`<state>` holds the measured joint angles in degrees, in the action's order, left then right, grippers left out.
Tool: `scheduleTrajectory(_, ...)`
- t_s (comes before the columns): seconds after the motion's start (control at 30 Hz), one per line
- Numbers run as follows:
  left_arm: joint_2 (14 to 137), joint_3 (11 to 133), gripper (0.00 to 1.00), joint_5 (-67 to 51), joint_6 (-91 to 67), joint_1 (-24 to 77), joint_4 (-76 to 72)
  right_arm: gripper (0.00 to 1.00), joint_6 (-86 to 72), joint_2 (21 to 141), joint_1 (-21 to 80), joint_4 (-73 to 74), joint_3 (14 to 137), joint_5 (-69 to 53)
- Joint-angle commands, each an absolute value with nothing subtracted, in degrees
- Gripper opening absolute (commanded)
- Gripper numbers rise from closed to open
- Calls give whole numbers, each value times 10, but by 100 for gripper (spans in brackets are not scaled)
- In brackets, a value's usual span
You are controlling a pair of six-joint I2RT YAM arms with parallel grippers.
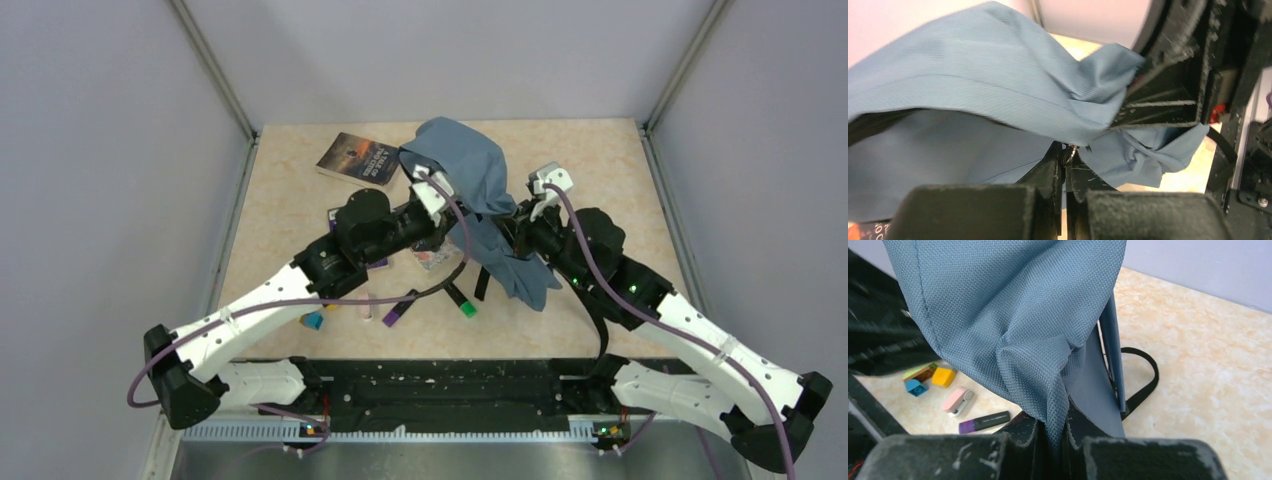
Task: Pack the student bag
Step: Unzip the student bag at the center of the board.
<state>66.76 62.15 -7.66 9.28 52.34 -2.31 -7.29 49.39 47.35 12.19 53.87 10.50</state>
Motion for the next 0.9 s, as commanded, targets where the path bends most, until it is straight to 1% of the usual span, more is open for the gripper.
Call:
scheduleTrajectory(0.0,641,697,0,-49,38,483,14,0,-42,495,470,112,581,175)
scheduleTrajectory(0.1,639,716,0,-47,4,426,32,0,-36,493,470,122,583,193)
scheduleTrajectory(0.2,638,729,0,-69,-39,371,31,0,-34,491,470,128,582,187)
scheduleTrajectory(0.37,655,767,0,-66,-56,323,61,0,-35,491,470,138,580,172)
scheduleTrajectory(0.43,659,773,0,-91,-61,315,69,0,-36,490,470,141,581,174)
scheduleTrajectory(0.5,660,773,0,-137,-67,315,67,18,-32,484,470,144,584,169)
scheduleTrajectory(0.63,674,774,0,-209,-113,315,61,70,-15,461,471,143,595,139)
scheduleTrajectory(0.67,682,777,0,-224,-125,315,61,78,-12,454,470,142,596,126)
scheduleTrajectory(0.7,689,779,0,-238,-139,315,61,84,-9,447,470,141,598,108)
scheduleTrajectory(0.77,705,783,0,-261,-162,316,62,90,-5,431,470,133,597,76)
scheduleTrajectory(0.87,723,786,0,-271,-181,315,67,93,-8,410,470,123,595,47)
